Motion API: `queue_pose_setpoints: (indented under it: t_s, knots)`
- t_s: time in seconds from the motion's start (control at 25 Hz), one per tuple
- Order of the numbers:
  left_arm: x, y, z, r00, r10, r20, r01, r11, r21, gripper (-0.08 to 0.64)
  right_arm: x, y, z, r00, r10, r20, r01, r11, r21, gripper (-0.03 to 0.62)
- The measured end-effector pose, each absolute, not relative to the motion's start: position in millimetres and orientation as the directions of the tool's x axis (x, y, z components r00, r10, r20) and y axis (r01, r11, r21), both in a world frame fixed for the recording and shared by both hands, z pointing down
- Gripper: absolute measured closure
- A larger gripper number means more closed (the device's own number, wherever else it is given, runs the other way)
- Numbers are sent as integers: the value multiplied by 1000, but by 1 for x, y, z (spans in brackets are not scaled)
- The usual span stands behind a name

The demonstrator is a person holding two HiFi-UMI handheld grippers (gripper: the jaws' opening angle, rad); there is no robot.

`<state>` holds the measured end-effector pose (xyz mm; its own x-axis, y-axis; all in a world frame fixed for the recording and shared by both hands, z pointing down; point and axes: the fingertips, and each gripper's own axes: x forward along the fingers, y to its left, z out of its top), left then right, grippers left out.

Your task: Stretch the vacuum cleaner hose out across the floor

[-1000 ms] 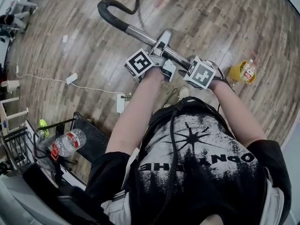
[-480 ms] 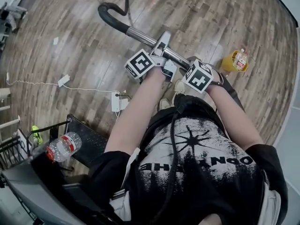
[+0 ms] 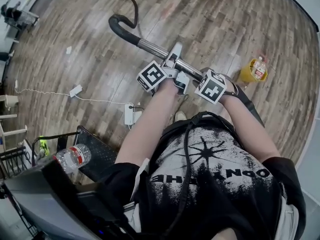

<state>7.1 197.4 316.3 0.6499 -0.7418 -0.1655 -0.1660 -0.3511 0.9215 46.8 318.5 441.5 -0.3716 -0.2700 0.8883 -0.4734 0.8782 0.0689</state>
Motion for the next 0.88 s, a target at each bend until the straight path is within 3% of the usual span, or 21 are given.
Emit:
queue_pose_setpoints:
  t_s: [0.44, 0.88]
  knots:
    - [68, 266, 330, 616, -783, -89, -218, -278, 935, 515, 105, 393, 446, -443, -182, 878, -420, 907, -24, 514]
    - [157, 347, 334, 607, -787, -109, -219, -298, 929, 515, 198, 471, 452, -422, -214, 881, -421, 907, 19, 512]
